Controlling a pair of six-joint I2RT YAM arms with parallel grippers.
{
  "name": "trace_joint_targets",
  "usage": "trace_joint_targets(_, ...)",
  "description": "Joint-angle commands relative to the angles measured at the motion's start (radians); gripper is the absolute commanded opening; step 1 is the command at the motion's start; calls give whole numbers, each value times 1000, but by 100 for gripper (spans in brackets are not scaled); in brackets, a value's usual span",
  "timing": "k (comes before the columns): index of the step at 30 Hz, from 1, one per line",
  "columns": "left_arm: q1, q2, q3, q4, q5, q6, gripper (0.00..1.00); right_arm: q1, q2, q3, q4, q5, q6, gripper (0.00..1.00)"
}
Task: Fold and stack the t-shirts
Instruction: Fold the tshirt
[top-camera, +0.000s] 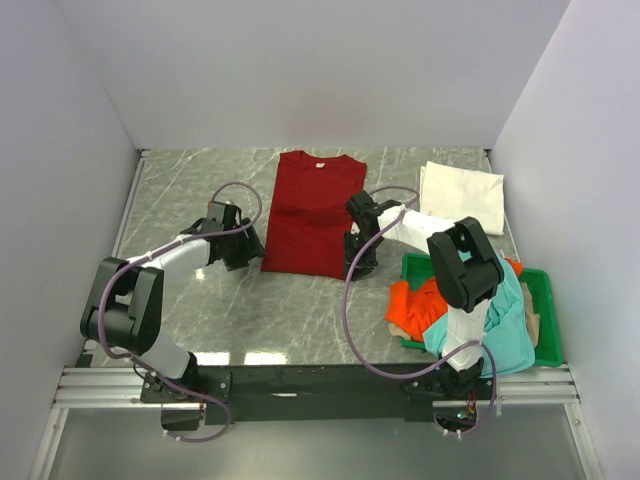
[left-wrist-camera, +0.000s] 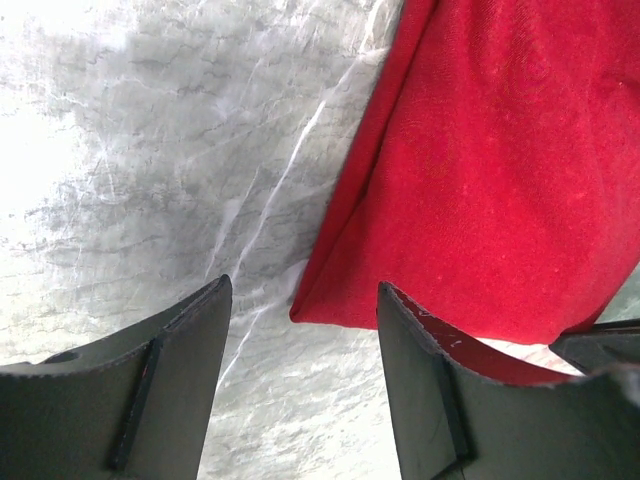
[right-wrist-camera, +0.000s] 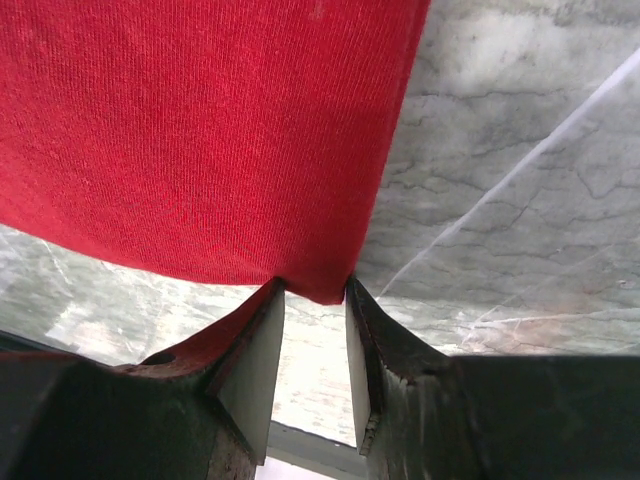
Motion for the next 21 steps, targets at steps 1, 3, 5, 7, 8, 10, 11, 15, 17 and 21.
trace_joint_targets(1, -14, -35, -7, 13, -28, 16, 65, 7, 5, -19, 5, 15, 2, 38)
trace_joint_targets(3, -26, -34, -4, 8, -47, 22, 64, 9, 3, -36, 19, 12, 2, 38)
trace_joint_targets(5, -33, -26, -1, 11, -46, 19, 63, 9, 5, -45, 23, 12, 1, 37)
trace_joint_targets(7, -37, -15, -1, 19, -37, 16, 62, 9, 8, -47, 26, 12, -1, 32)
trace_joint_targets(8, -39, -12, 0, 20, -37, 13, 62, 9, 8, -45, 25, 12, -1, 30)
trace_joint_targets(10, -45, -2, 5, 22, -40, 10, 60, 9, 9, -45, 25, 12, 1, 25)
trace_joint_targets(11, -46, 0, 7, 22, -41, 6, 59, 9, 6, -44, 25, 12, -1, 24)
trace_joint_targets(15, -57, 11, 16, 4, -52, 3, 55, 9, 6, -47, 23, 14, 1, 22)
trace_joint_targets(17, -62, 11, 13, 0, -54, -1, 52, 9, 3, -51, 23, 14, 1, 21)
trace_joint_targets(21, -74, 23, -3, 7, -52, -8, 47, 7, -2, -56, 23, 17, 4, 21)
